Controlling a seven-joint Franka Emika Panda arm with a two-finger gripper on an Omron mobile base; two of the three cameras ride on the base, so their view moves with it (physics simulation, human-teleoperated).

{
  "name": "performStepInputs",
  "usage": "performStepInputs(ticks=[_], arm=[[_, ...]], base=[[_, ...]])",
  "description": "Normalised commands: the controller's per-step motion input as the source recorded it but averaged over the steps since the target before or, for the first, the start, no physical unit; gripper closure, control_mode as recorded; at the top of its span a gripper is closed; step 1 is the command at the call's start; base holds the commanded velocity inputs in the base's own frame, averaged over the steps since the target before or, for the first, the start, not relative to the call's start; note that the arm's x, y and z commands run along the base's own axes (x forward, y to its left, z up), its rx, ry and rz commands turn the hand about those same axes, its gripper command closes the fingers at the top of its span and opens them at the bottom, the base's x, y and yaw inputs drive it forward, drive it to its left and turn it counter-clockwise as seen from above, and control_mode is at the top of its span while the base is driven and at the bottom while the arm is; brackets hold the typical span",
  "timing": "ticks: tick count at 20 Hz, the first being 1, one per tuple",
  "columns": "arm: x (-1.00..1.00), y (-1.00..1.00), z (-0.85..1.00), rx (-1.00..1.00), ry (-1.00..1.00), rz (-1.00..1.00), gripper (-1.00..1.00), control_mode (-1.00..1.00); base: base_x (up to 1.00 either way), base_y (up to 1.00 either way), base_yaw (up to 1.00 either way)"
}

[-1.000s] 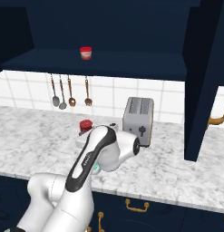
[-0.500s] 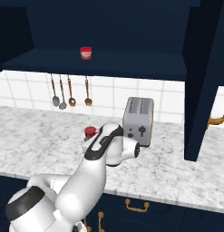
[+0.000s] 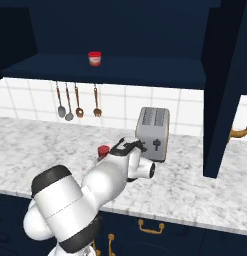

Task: Pick the yogurt and place it on the digital scale for weighing, and close the cabinet.

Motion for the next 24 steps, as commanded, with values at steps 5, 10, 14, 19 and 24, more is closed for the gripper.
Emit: performStepInputs(ticks=[5,10,14,19,24], arm=[[0.13,-0.05,-0.4,0.0,-0.05,0.0,1.0,-1.0],[0.0,0.0,-0.33,0.0,-0.08,0.0,-1.0,-1.0],[-0.02,0.0,-0.13,0.0,-0.01,0.0,-1.0,-1.0],[-0.18,-0.03,0.0,0.0,0.0,0.0,-1.0,-1.0],[-0.28,-0.17,0.0,0.0,-0.01,0.0,-1.0,-1.0]], base=[[0.0,0.0,0.0],[0.0,0.0,0.0],[0.0,0.0,0.0],[0.0,0.0,0.0],[0.0,0.0,0.0]])
